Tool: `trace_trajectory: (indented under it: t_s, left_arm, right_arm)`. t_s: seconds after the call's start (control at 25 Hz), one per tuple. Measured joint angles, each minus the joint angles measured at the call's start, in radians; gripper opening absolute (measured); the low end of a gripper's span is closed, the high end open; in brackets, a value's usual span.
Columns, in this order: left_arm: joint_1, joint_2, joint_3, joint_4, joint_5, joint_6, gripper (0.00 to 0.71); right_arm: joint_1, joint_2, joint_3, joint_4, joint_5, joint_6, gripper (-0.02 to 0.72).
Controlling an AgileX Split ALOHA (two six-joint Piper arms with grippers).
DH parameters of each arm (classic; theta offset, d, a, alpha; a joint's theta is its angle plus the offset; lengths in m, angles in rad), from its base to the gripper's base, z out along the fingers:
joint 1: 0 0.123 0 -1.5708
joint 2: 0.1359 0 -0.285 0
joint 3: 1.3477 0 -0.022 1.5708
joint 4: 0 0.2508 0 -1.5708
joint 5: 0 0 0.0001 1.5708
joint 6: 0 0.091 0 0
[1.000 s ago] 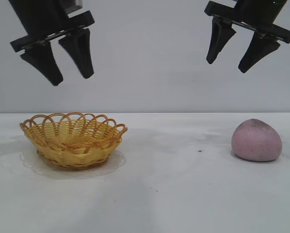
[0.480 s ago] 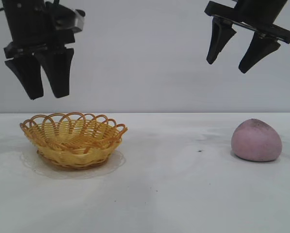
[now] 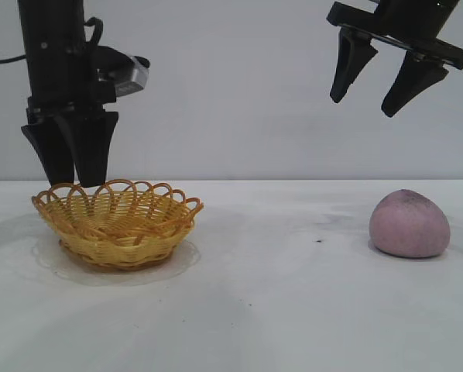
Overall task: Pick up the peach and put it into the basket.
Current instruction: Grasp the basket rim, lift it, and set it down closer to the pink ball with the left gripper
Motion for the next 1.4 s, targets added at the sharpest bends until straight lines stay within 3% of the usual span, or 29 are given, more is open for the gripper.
trace_trajectory:
  t_s: [0.08, 0.32, 0.44, 0.56, 0.72, 0.76, 1.2, 1.4]
  left_arm:
    - [0.0, 0.02, -0.016, 0.0, 0.0, 0.014, 0.41]
    - [0.0, 0.07, -0.052, 0.002, 0.0, 0.022, 0.423]
    - [0.0, 0.086, -0.052, 0.002, 0.02, 0.022, 0.281]
    - [0.0, 0.088, -0.053, 0.003, 0.051, 0.022, 0.084]
    - [0.0, 0.088, -0.055, -0.029, 0.056, 0.013, 0.063]
    - [0.0, 0.088, -0.055, -0.048, 0.061, 0.002, 0.0]
    - [0.0, -0.019, -0.047, -0.129, 0.07, -0.335, 0.0]
    - [0.0, -0.157, 0.115, -0.204, -0.058, -0.42, 0.0]
  right_arm:
    - [0.0, 0.0, 0.0, -0.002, 0.0, 0.0, 0.465]
    - [0.0, 0.0, 0.0, -0.002, 0.002, 0.0, 0.465]
    - [0.0, 0.0, 0.0, -0.002, 0.004, 0.0, 0.465]
    - [0.0, 0.0, 0.0, -0.003, 0.004, 0.0, 0.465]
    - [0.0, 0.0, 0.0, -0.003, 0.004, 0.0, 0.465]
    - [0.0, 0.0, 0.0, -0.003, 0.004, 0.0, 0.465]
    - [0.0, 0.0, 0.0, -0.004, 0.01, 0.0, 0.465]
    - [0.0, 0.0, 0.0, -0.004, 0.01, 0.0, 0.465]
